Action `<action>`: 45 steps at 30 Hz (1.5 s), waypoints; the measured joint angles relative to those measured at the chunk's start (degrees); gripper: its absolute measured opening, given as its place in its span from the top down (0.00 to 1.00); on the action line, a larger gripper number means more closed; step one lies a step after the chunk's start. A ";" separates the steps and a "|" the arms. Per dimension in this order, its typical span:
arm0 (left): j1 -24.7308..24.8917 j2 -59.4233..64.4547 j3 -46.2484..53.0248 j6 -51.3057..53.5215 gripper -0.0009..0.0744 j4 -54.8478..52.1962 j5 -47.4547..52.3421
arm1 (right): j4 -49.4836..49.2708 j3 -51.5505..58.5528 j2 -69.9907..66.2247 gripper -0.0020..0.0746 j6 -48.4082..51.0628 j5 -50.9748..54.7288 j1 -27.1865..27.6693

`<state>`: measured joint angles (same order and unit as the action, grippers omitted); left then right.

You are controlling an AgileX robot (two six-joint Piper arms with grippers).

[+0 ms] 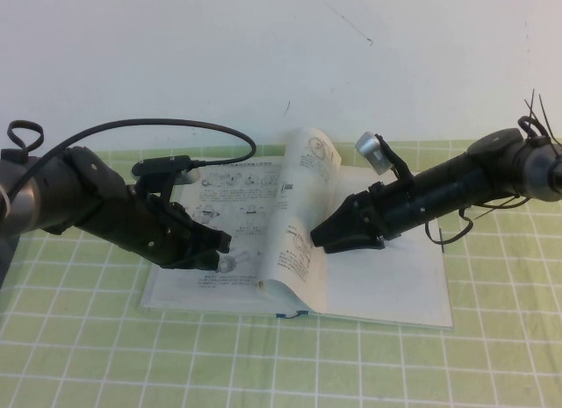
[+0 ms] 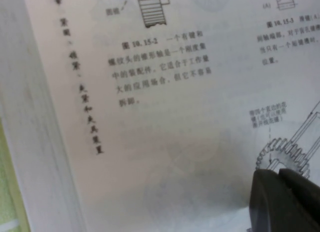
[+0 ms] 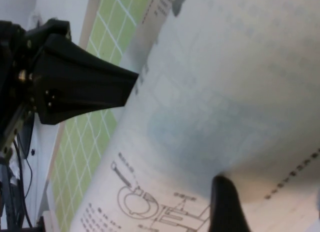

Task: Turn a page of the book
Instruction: Open the closed book

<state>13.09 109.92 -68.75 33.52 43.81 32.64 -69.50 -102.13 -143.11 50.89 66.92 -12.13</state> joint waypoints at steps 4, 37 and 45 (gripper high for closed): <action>0.00 0.00 0.00 0.00 0.99 0.00 0.00 | -1.01 -0.13 0.00 0.47 -0.12 0.17 -0.08; 4.84 0.00 0.00 -0.17 0.99 -0.12 -2.20 | -1.42 0.47 7.60 0.47 -3.07 0.43 -0.61; 7.21 0.00 0.00 -0.17 0.99 0.47 -4.51 | 5.03 0.47 7.71 0.47 -6.60 0.51 -0.61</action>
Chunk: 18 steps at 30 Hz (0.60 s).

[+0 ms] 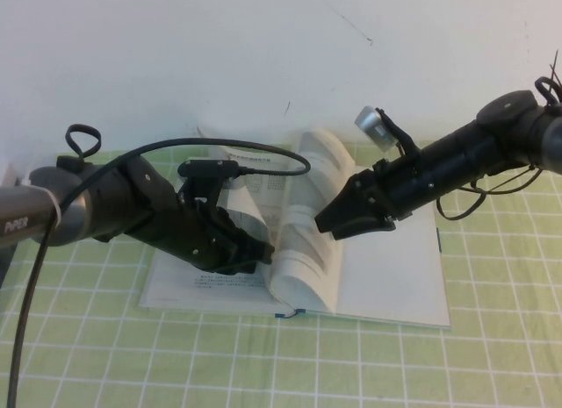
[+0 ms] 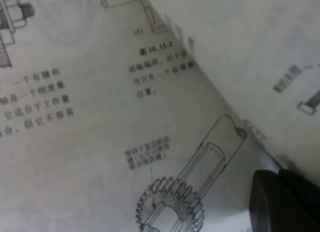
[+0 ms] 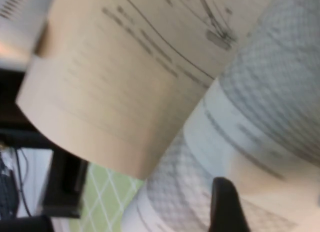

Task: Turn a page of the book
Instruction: Open the closed book

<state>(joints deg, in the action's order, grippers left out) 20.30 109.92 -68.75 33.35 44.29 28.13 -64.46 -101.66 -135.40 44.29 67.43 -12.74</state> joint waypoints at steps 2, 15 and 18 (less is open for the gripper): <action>0.09 0.00 0.00 0.11 0.99 0.12 -0.23 | 2.76 0.00 0.23 0.47 -1.14 0.14 0.00; 0.09 0.00 0.00 0.34 0.99 0.49 -0.34 | 16.38 -11.42 8.20 0.47 -10.61 1.62 2.71; 0.09 0.00 0.00 0.34 0.99 0.85 -0.34 | 16.25 -13.47 8.30 0.49 -10.70 1.75 0.93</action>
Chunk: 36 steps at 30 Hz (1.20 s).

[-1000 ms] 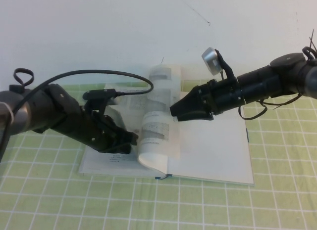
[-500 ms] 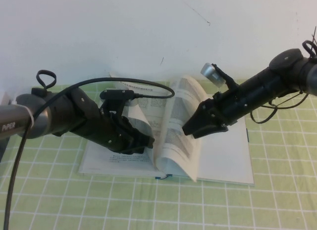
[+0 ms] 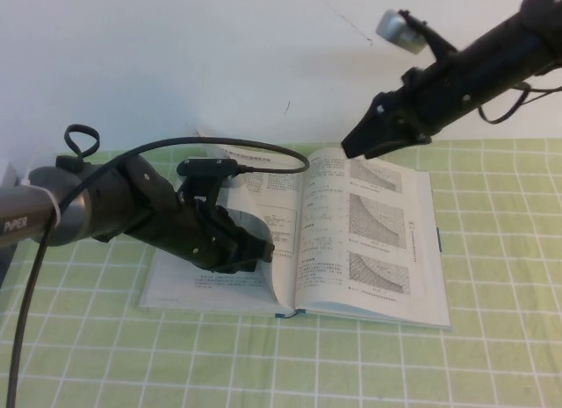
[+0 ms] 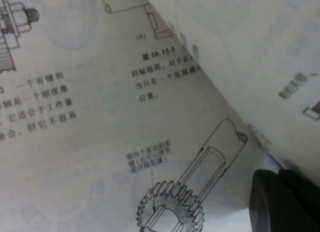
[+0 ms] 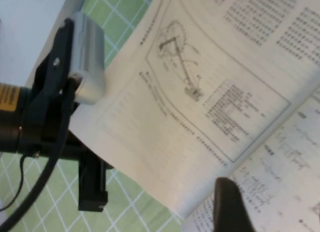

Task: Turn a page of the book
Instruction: Open the closed book

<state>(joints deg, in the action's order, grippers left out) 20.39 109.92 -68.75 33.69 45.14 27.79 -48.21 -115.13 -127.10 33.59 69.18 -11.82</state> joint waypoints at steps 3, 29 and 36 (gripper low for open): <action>0.00 0.00 0.00 0.00 0.99 0.00 0.00 | 1.15 -0.24 -0.51 0.59 0.53 0.35 -2.53; 0.00 -6.62 -0.12 15.93 0.99 19.22 4.76 | 7.98 -0.24 -10.67 0.98 4.78 -4.18 -11.80; 0.00 -7.01 -0.12 19.63 0.99 22.06 5.70 | 9.97 -0.24 -10.57 0.98 5.57 -3.52 -11.47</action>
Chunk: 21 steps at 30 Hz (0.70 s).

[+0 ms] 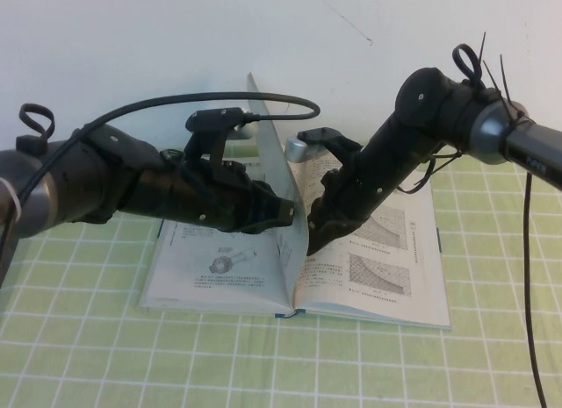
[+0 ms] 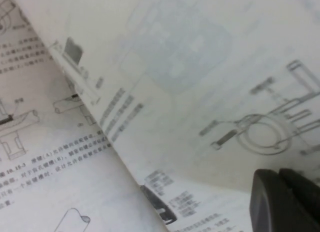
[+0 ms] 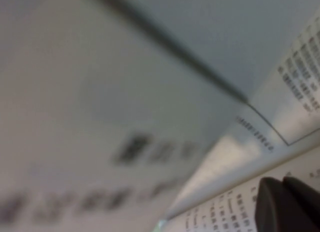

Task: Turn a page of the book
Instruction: Open the closed book

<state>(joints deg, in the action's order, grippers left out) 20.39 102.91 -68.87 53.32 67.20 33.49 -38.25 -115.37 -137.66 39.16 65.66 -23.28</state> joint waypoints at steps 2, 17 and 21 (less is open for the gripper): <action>0.00 -0.99 0.00 0.09 0.99 -0.77 0.00 | -0.78 0.00 0.00 0.98 1.07 -0.13 0.08; 0.00 -14.71 -0.73 -5.41 0.99 -9.99 -3.17 | -13.45 0.00 0.00 0.98 7.20 -1.33 0.08; 0.00 -13.92 -0.76 -15.34 0.99 -21.89 -2.79 | -11.66 0.00 0.12 0.98 4.80 -2.55 0.27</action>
<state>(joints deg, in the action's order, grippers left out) 20.39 89.00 -69.63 37.98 45.31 30.69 -49.91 -115.37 -137.54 43.96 63.11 -23.01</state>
